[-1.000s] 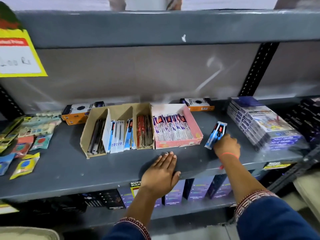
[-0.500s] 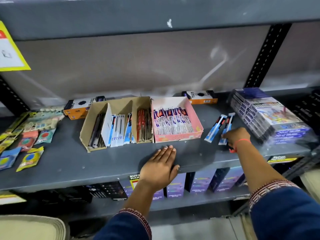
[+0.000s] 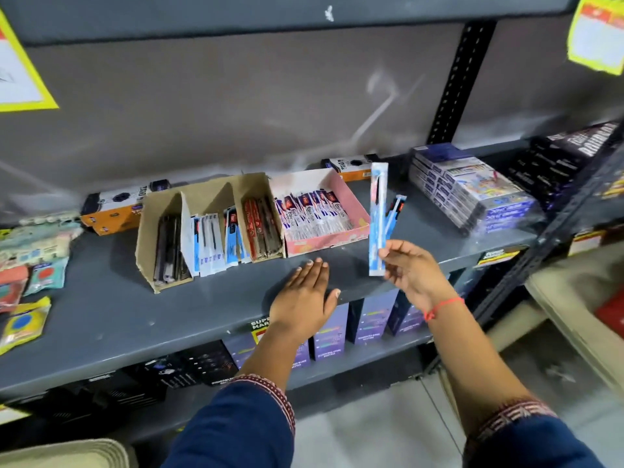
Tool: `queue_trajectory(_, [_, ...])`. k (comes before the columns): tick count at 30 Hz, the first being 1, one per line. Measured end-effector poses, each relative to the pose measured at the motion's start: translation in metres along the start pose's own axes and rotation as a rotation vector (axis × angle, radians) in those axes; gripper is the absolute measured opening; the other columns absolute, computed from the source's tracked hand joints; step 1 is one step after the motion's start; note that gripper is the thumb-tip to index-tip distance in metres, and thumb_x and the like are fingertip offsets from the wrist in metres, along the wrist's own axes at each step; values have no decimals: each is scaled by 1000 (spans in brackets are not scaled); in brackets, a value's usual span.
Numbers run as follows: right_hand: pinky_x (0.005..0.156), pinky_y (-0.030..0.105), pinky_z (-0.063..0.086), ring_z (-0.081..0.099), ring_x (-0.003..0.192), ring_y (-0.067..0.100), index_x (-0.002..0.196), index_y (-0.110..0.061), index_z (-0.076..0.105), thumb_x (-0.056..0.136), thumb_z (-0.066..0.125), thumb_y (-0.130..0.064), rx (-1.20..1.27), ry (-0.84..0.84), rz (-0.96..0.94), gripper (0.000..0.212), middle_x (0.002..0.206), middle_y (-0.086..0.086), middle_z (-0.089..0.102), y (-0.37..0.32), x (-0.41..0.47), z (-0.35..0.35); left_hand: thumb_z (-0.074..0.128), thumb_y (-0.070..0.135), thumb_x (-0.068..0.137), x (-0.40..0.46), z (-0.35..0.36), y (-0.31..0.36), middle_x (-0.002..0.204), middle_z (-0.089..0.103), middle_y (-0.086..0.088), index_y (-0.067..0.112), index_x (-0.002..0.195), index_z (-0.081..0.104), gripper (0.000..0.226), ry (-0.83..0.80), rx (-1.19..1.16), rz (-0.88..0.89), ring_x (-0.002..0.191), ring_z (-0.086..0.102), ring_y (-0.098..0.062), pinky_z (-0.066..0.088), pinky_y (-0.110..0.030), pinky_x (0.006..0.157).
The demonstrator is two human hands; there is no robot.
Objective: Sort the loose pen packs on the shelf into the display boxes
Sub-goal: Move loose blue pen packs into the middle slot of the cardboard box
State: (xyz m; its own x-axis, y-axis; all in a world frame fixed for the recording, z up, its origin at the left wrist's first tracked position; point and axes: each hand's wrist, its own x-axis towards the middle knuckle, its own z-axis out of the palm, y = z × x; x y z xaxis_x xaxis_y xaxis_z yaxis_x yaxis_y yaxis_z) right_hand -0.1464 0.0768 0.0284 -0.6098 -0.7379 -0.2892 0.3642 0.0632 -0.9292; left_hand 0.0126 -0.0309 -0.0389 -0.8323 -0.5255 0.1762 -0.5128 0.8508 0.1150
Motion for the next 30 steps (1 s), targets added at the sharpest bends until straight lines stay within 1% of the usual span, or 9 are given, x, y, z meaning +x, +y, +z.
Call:
queue_trajectory(2, [59,17,43,58,51,0,71,-19,60,86,58,2,-32,-55,-10,26,49,-13,66,10,-12,7,26,41,98,-1,-2,-2,154,19,-9,7,145,18,58,-1,-13,20,141,14,-20,0,-28,113])
queue_trajectory(5, [63,18,44,55,62,7,73,-19,61,85,59,0,-82,-93,-16,23,52,-13,67,18,-24,17,28,41,98,-5,-5,-6,154,21,-10,7,144,19,58,-22,-23,39,141,16,-20,6,-30,114])
queue_trajectory(10, [64,16,46,60,57,1,69,-22,63,85,60,-1,-113,-129,-33,27,56,-13,69,20,-35,35,29,39,99,-15,-11,-15,153,22,-11,6,144,19,57,-26,-25,68,141,16,-21,11,-31,115])
queue_trajectory(15, [64,18,44,56,59,5,71,-20,62,86,59,0,-133,-158,-25,25,54,-13,68,22,-41,56,29,38,99,-27,-17,-28,153,24,-10,7,144,20,55,-29,-38,56,140,18,-21,12,-30,114])
queue_trajectory(18, [61,20,42,53,59,9,72,-19,59,86,59,2,-141,-152,-26,25,55,-12,65,24,-39,77,28,36,100,-40,-22,-47,151,29,-8,8,143,26,51,12,-58,-24,139,23,-18,14,-27,112])
queue_trajectory(22, [56,21,37,46,62,13,74,-20,52,85,57,7,-179,-156,-50,30,71,0,56,27,-33,113,27,36,100,-61,-31,-81,150,32,-7,9,142,30,50,43,-61,-150,137,27,-18,18,-27,111])
queue_trajectory(27, [39,9,41,49,48,3,69,-18,48,84,48,19,-315,-155,-118,40,63,5,47,34,-22,171,26,38,100,-86,-37,-121,151,31,-4,11,142,30,50,48,-40,-286,138,25,-16,21,-26,110])
queue_trajectory(28, [38,8,41,47,45,2,67,-17,48,84,44,21,-345,-140,-132,42,61,5,44,37,-18,184,27,39,99,-89,-37,-127,150,32,-4,12,142,30,50,50,-39,-305,138,26,-16,22,-27,110])
queue_trajectory(30, [44,8,41,44,49,4,62,-15,49,81,41,23,-433,-93,-180,44,58,3,44,43,-13,205,28,40,99,-92,-37,-132,150,33,-3,14,142,31,51,53,-57,-326,137,28,-16,25,-28,108])
